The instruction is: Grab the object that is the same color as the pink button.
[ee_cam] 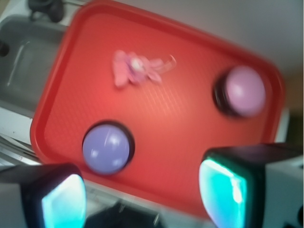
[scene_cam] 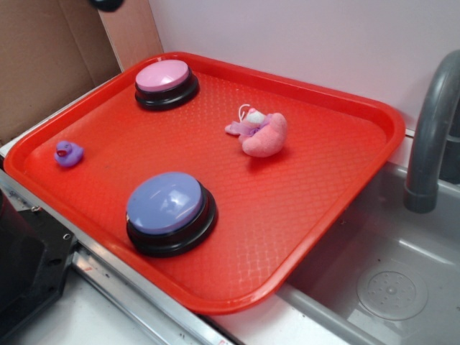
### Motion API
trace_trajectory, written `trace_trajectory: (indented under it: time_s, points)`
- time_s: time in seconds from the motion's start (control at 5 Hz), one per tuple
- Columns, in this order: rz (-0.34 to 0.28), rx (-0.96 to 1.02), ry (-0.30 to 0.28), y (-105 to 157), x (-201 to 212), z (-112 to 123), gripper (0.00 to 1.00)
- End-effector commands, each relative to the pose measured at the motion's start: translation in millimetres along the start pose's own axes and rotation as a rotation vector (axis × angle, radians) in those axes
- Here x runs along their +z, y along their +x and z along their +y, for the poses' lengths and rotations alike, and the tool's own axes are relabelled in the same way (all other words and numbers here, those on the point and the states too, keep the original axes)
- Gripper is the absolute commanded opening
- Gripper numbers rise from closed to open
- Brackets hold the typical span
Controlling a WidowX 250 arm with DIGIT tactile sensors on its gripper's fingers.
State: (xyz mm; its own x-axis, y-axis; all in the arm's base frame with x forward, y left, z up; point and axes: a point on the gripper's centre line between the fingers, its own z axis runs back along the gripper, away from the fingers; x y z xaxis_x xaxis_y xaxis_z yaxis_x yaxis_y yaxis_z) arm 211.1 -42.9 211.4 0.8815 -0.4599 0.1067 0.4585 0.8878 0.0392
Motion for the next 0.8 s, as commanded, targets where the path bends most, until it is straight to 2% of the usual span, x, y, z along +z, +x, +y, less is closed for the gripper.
trace_trajectory:
  time_s: [0.0,0.2,0.4,0.6]
  points:
    - [0.063,-0.535,-0.007,65,-55,-4,1.00]
    - [0.096,-0.789,-0.008,67,-82,-6,1.00]
    - [0.138,-0.906,0.000,64,-107,-1,1.00]
    - [0.147,-0.887,0.013,68,-128,4,1.00]
